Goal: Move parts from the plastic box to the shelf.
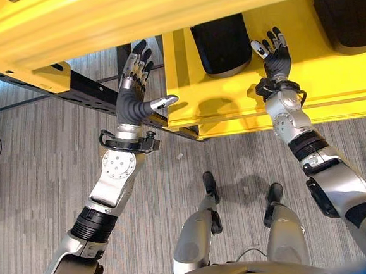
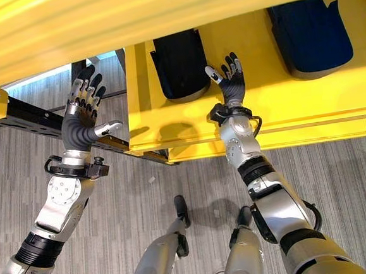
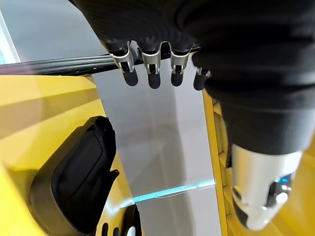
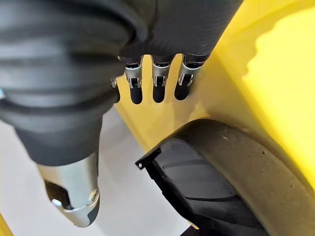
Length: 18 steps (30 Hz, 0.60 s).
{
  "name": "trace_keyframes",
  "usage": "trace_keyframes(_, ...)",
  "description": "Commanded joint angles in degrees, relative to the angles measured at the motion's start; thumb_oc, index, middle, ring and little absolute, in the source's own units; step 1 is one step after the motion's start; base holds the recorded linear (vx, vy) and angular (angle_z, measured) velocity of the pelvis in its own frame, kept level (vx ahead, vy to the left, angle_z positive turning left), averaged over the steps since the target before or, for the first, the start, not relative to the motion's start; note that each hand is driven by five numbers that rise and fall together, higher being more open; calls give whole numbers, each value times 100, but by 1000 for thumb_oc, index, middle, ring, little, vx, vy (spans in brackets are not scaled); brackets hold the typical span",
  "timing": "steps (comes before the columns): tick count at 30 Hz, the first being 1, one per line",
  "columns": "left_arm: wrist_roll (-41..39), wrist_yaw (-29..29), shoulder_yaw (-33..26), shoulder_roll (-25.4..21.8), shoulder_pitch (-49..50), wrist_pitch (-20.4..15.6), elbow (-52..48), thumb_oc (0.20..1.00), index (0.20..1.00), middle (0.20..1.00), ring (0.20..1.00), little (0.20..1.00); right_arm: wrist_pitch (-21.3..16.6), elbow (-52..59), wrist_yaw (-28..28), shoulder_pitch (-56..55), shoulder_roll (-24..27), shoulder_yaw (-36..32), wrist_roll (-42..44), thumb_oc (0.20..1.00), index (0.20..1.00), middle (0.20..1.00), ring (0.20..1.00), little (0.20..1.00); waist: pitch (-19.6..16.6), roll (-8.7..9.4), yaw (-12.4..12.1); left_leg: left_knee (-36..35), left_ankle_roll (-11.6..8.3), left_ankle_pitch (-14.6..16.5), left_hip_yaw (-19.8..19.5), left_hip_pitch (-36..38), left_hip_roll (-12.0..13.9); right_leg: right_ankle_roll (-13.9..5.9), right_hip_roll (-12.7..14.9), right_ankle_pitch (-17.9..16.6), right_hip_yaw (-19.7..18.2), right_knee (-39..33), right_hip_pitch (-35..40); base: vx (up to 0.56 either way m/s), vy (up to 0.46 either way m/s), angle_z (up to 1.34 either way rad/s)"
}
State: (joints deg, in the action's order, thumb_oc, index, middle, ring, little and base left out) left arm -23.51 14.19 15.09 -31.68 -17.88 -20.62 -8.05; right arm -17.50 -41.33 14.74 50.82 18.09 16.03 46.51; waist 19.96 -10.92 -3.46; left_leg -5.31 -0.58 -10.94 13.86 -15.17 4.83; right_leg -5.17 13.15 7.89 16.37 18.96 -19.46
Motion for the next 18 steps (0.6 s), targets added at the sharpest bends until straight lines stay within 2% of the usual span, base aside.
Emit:
trace_keyframes(1,124,245,-690,-76,-85,-362,-480,1000,1000,1000,1000,1000,-280,367,-141,314,-128,45,64,1000,1000,1000,1000,1000,181,281,-70,31,-229,251,299,443,59,-141,69,-775,-211,-407,265,0,0,0)
trace_keyframes(18,147,260,-695,-69,-2,-358,-545,1000,1000,1000,1000,1000,-178,388,-264,187,-442,289,103,1000,1000,1000,1000,1000,208,354,-138,31,-222,252,229,414,40,-142,75,-780,-120,-355,254,0,0,0)
